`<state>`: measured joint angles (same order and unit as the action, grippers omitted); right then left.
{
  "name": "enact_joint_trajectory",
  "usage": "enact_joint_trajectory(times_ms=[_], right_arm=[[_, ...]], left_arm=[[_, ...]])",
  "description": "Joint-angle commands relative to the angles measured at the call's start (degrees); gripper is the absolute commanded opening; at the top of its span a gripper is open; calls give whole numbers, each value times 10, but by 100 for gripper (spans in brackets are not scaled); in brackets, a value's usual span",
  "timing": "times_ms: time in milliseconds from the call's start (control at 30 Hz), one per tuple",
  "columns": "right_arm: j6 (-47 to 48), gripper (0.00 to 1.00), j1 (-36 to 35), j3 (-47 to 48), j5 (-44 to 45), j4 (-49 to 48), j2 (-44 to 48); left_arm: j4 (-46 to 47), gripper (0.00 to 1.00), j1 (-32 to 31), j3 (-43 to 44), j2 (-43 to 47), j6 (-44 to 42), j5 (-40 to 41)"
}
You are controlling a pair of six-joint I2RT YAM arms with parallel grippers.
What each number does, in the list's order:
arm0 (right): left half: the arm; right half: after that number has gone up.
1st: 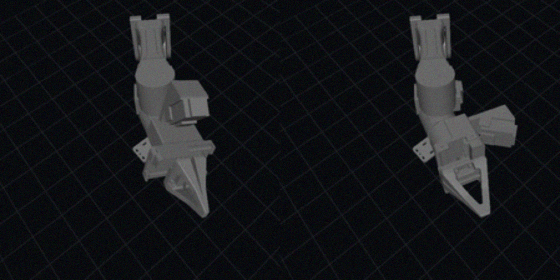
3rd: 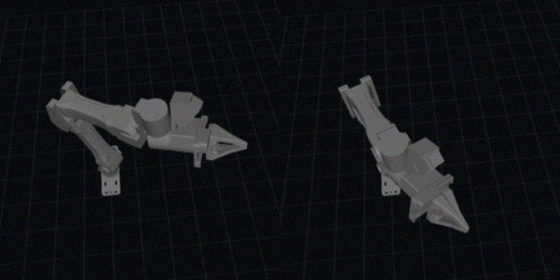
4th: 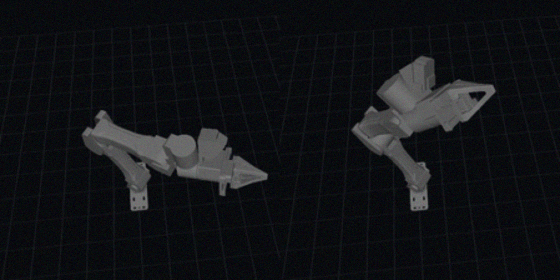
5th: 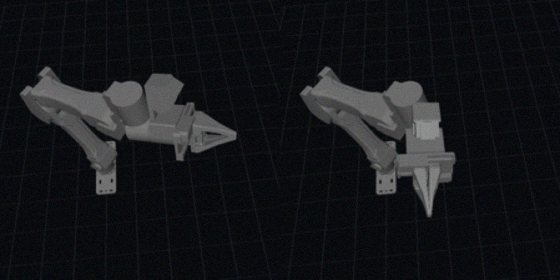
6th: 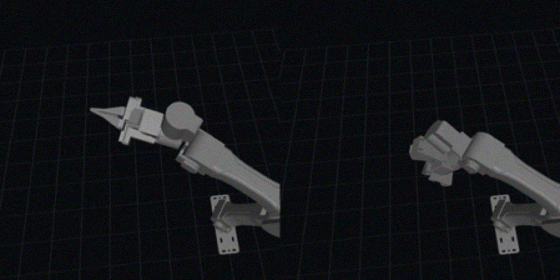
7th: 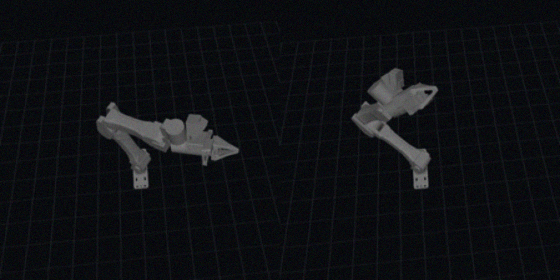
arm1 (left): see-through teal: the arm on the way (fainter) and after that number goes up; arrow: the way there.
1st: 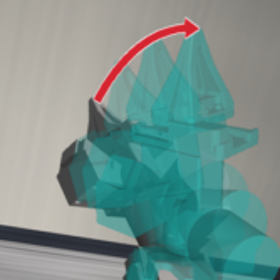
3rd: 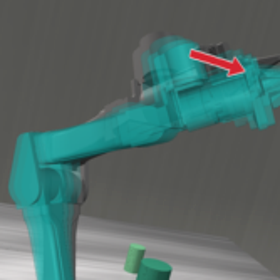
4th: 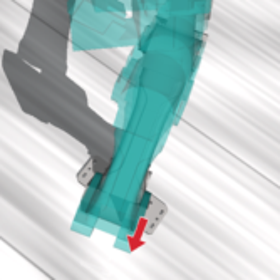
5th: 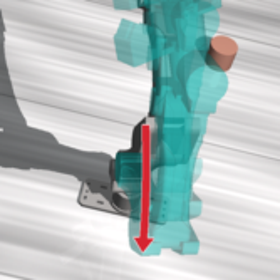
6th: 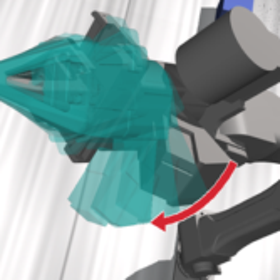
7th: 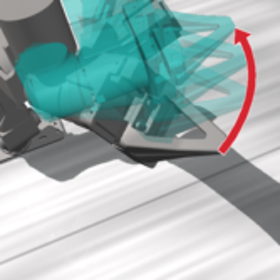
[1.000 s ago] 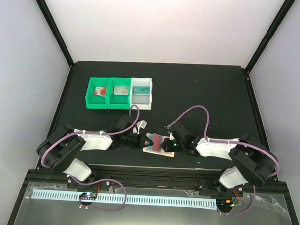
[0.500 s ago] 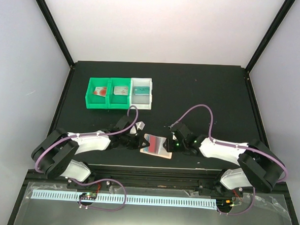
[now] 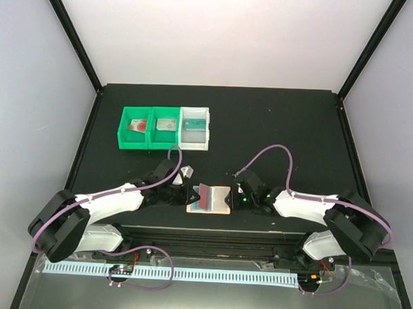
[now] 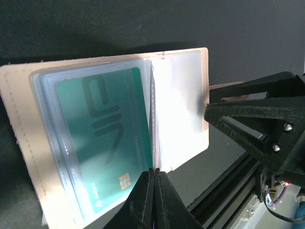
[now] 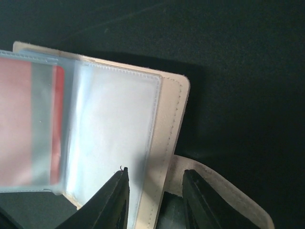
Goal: Take the credit cards out of the card holder
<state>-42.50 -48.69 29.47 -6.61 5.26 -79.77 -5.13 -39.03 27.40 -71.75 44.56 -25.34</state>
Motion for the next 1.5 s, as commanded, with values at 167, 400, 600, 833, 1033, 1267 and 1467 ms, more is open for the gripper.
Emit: enact_joint_trajectory(times_ms=[167, 400, 600, 833, 1033, 1267, 1467], right_arm=[[4, 25, -2, -9, -12, -46, -23], [5, 23, -2, -11, -12, -47, -17], [2, 23, -2, -14, -9, -45, -8], [1, 23, -2, -18, 6, -35, 11], [10, 23, -2, -13, 36, -10, 36], [12, 23, -2, -15, 63, 9, 84], [13, 23, -1, -12, 34, -10, 111]], left_arm=[[7, 13, -7, -1, 18, 13, -4], [29, 24, -20, 25, -8, 10, -34], [34, 26, -36, 43, -13, 10, -33], [104, 31, -44, 42, -60, 39, -79], [92, 35, -46, 48, -51, 25, -68], [53, 41, -43, 49, -25, 8, -27], [36, 51, -37, 44, -1, 3, 11]])
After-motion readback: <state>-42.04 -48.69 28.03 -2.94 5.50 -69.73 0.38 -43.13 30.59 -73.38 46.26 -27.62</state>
